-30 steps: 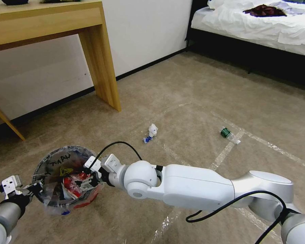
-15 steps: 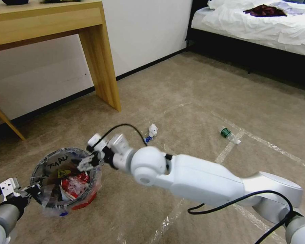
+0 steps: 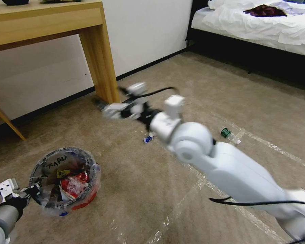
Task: Pick up the trash bin and place the garbage on the floor into it.
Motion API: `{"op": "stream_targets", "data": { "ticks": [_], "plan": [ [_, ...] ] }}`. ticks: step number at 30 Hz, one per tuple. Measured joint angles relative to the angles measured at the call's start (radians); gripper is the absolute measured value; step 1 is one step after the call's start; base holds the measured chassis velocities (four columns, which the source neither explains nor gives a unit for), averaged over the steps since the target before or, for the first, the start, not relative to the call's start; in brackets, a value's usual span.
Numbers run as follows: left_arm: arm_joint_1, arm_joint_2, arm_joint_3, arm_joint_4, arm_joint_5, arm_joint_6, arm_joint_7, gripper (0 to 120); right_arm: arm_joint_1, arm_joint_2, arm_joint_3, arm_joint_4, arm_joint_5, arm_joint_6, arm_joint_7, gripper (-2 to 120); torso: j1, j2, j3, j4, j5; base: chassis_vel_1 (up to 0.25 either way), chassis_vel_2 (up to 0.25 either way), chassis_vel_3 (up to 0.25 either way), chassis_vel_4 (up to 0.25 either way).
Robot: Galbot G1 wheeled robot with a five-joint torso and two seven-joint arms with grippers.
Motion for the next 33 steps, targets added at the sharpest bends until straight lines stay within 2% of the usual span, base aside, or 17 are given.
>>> {"op": "stream_targets", "data": {
  "ticks": [1, 2, 5, 6, 7, 8, 10, 11, 12, 14, 18, 19, 20, 26, 33],
  "plan": [
    [-0.002, -0.008, 0.0, -0.002, 0.021, -0.003, 0.007, 0, -0.058, -0.021, 0.082, -0.001, -0.031, 0.072, -0.034, 100, 0.0, 0.0, 0.0, 0.0003, -0.0001, 0.0, 0.0, 0.0, 0.0],
    [-0.002, -0.008, 0.0, -0.002, 0.021, -0.003, 0.007, 0, -0.058, -0.021, 0.082, -0.001, -0.031, 0.072, -0.034, 100, 0.0, 0.0, 0.0, 0.0003, -0.0001, 0.0, 0.0, 0.0, 0.0],
    [0.003, -0.032, -0.005, -0.015, 0.04, -0.006, 0.014, 0, -0.19, -0.031, 0.305, -0.023, -0.135, 0.211, -0.112, 100, 0.0, 0.0, 0.0, -0.0002, 0.0, 0.0, 0.0, 0.0, 0.0],
    [0.003, -0.032, -0.005, -0.015, 0.04, -0.006, 0.014, 0, -0.19, -0.031, 0.305, -0.023, -0.135, 0.211, -0.112, 100, 0.0, 0.0, 0.0, -0.0002, 0.0, 0.0, 0.0, 0.0, 0.0],
    [0.009, -0.043, -0.009, -0.02, 0.044, -0.007, 0.016, 0, -0.23, -0.022, 0.384, -0.032, -0.173, 0.238, -0.126, 100, 0.0, 0.0, 0.0, 0.0002, -0.0001, 0.0, 0.0, 0.0, 0.0],
    [0.009, -0.043, -0.009, -0.02, 0.044, -0.007, 0.016, 0, -0.23, -0.022, 0.384, -0.032, -0.173, 0.238, -0.126, 100, 0.0, 0.0, 0.0, 0.0002, -0.0001, 0.0, 0.0, 0.0, 0.0],
    [0.018, -0.061, -0.017, -0.03, 0.062, -0.011, 0.023, 0, -0.314, -0.003, 0.525, -0.037, -0.246, 0.266, -0.143, 100, 0.0, 0.0, 0.0, 0.0006, -0.0001, 0.0, 0.0, 0.0, 0.0],
    [0.018, -0.061, -0.017, -0.03, 0.062, -0.011, 0.023, 0, -0.314, -0.003, 0.525, -0.037, -0.246, 0.266, -0.143, 100, 0.0, 0.0, 0.0, 0.0006, -0.0001, 0.0, 0.0, 0.0, 0.0],
    [0.02, -0.074, -0.02, -0.036, 0.078, -0.015, 0.033, 0, -0.374, 0.007, 0.603, -0.026, -0.293, 0.27, -0.14, 100, 0.0, 0.0, 0.0, 0.0002, 0.0, 0.0, 0.0, 0.0, 0.0],
    [0.024, -0.087, -0.022, -0.044, 0.086, -0.017, 0.038, 0, -0.446, 0.019, 0.674, -0.008, -0.36, 0.264, -0.111, 100, 0.0, 0.0, 0.0, -0.0006, -0.0005, 0.0, 0.0, 0.0, 0.0],
    [0.032, -0.1, -0.026, -0.053, 0.092, -0.018, 0.04, 0, -0.501, 0.038, 0.725, -0.008, -0.431, 0.267, -0.087, 100, 0.0, 0.0, 0.0, -0.0002, -0.0002, 0.0, 0.0, 0.0, 0.0],
    [0.037, -0.103, -0.029, -0.061, 0.093, -0.019, 0.04, 0, -0.545, 0.054, 0.754, -0.01, -0.47, 0.28, -0.073, 100, 0.0, 0.0, 0.0, 0.0008, -0.0006, 0.0, 0.0, 0.0, 0.0],
    [0.04, -0.104, -0.031, -0.069, 0.093, -0.019, 0.04, 0, -0.58, 0.065, 0.769, -0.01, -0.482, 0.289, -0.066, 100, 0.0, 0.0, 0.0, 0.0004, -0.0002, 0.0, 0.0, 0.0, 0.0],
    [0.055, -0.109, -0.035, -0.086, 0.091, -0.017, 0.037, 0, -0.667, 0.102, 0.788, -0.011, -0.495, 0.352, -0.028, 97, 0.0, 0.0, 0.0, 0.0001, -0.0005, 0.0, 0.0, 0.0, 0.0],
    [0.061, -0.114, -0.037, -0.1, 0.09, -0.016, 0.036, 0, -0.703, 0.126, 0.795, -0.02, -0.521, 0.36, 0.004, 93, 0.0, 0.0, 0.0, 0.0002, -0.0005, 0.0, 0.0, 0.0, 0.0]
  ]
}}
